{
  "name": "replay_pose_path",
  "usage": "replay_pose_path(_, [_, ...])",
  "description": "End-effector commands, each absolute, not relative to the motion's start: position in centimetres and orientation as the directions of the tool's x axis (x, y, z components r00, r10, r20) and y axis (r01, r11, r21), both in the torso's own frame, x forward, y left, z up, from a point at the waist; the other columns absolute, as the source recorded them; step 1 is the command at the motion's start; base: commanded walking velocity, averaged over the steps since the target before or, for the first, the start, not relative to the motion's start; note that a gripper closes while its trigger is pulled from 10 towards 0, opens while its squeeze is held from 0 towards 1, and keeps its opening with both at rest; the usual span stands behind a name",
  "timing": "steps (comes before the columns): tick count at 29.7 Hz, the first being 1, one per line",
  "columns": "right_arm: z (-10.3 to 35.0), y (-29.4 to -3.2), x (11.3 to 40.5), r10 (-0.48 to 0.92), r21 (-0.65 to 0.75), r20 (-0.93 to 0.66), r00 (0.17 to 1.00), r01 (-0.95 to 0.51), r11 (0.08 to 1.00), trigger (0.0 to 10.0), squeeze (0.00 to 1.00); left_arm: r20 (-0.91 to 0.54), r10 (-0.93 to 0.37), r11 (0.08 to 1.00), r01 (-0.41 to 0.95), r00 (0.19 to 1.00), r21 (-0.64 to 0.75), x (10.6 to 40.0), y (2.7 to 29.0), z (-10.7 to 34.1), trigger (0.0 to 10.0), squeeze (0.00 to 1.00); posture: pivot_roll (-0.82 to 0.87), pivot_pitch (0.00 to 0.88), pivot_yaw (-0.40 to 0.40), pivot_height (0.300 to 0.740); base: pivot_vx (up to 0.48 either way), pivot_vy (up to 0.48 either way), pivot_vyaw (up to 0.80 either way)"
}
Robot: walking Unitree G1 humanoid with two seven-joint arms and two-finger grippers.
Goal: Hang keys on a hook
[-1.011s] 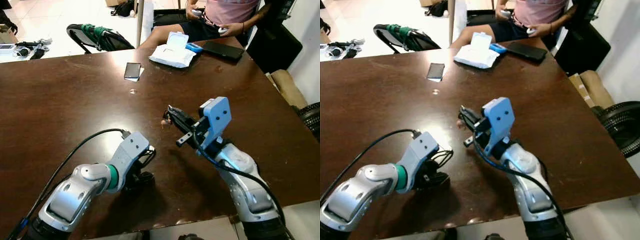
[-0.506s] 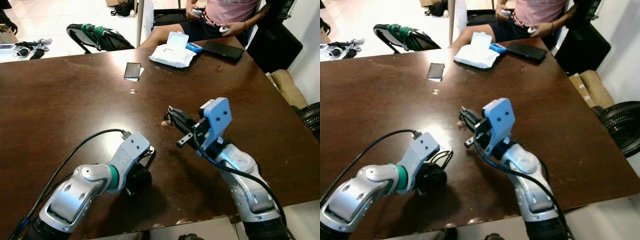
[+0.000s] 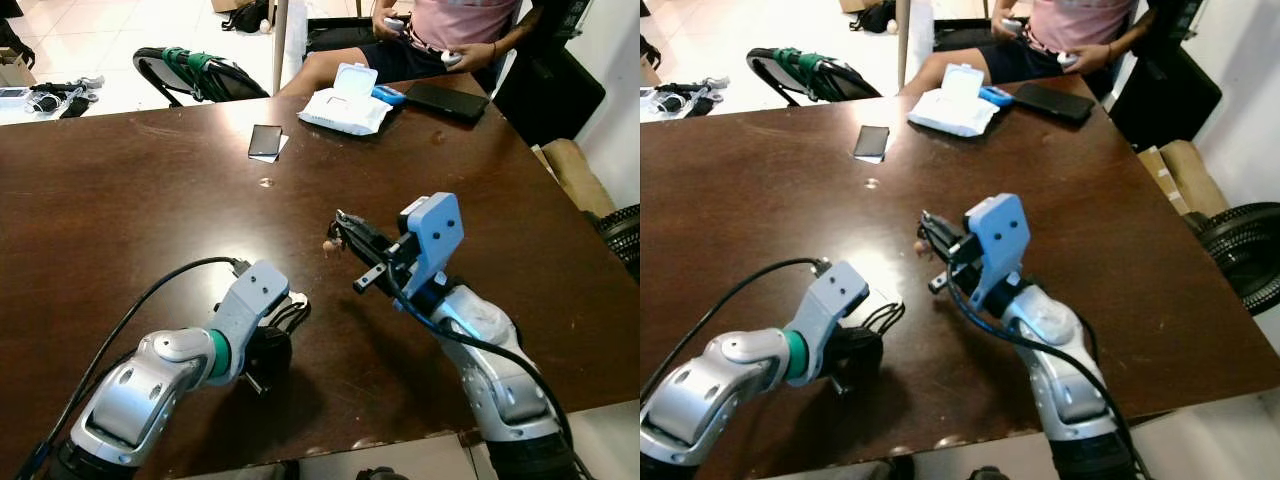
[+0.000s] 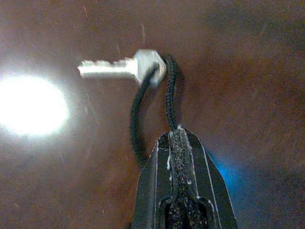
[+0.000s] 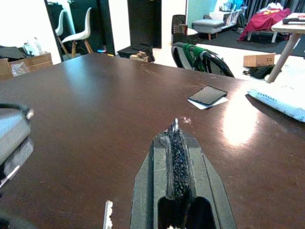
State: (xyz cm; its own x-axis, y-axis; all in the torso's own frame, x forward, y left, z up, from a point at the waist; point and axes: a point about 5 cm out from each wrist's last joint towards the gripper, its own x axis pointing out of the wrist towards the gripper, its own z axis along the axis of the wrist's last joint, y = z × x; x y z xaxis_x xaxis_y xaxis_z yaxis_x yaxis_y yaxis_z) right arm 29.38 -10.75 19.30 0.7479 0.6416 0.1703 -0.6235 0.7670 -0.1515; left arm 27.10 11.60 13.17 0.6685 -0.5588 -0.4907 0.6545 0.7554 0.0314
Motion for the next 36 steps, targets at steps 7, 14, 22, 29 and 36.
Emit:
replay_pose_path(7, [19.8,-10.6,30.0,0.607,-0.131,0.211,0.766,-0.593,0.794,10.0,0.00,-0.035,-0.437,0.883,0.437,0.899,0.171,30.1,13.1,20.9,10.0,0.00,0.07,0.076,0.126,0.740,0.000,0.000,0.00])
replay_pose_path(14, [19.9,-10.3,30.0,0.596,-0.116,0.227,0.770,-0.587,0.801,10.0,0.00,0.048,-0.467,0.860,0.441,0.883,0.259,29.7,12.0,22.5,10.0,0.00,0.07,0.054,0.126,0.740,0.000,0.000,0.00])
replay_pose_path(22, [19.7,-10.2,30.0,0.599,-0.120,0.224,0.769,-0.588,0.800,10.0,0.00,-0.239,-0.490,0.779,0.544,0.838,0.311,29.0,11.7,17.5,10.0,0.25,0.06,0.046,0.125,0.740,0.000,0.000,0.00])
replay_pose_path(29, [19.5,-10.3,29.8,0.608,-0.130,0.211,0.765,-0.595,0.793,10.0,0.00,-0.486,-0.466,0.749,0.622,0.740,0.230,27.6,12.2,12.8,10.0,1.00,0.07,0.051,0.127,0.740,0.000,0.000,0.00])
replay_pose_path(36, [19.3,-10.0,29.7,0.617,-0.132,0.204,0.760,-0.603,0.787,10.0,0.00,-0.520,-0.442,0.766,0.609,0.731,0.204,28.6,11.0,12.3,10.0,1.00,0.07,0.058,0.139,0.740,0.000,0.000,0.00])
